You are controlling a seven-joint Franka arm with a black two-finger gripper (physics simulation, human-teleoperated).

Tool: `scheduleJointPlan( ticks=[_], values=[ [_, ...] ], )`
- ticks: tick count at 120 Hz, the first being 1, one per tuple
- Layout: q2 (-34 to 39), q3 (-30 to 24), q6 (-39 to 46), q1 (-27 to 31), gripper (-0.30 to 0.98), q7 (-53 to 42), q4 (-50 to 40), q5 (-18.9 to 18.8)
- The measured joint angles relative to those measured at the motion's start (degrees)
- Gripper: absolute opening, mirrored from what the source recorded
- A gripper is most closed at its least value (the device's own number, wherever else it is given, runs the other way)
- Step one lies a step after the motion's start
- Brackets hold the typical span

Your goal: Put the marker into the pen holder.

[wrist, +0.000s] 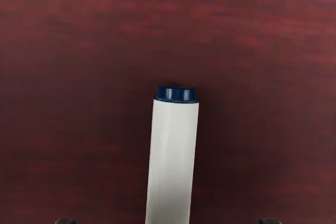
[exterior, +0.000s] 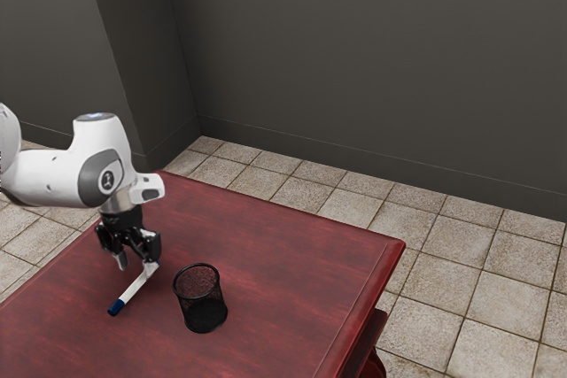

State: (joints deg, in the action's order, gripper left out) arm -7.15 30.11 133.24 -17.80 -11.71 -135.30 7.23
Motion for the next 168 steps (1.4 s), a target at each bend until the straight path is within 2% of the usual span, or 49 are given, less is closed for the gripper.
scheduleJointPlan(
  ticks=[20,106,168],
  values=[
    [-1.72,-0.65,0.25,-0.84,0.37,-0.78,2.73,0.47],
    [-5.31,-0.77,0.52,-0.57,0.10,-2.55,3.09,3.46],
    [-6.28,-0.83,1.35,-0.80,0.00,-2.88,3.11,3.56]
  ],
)
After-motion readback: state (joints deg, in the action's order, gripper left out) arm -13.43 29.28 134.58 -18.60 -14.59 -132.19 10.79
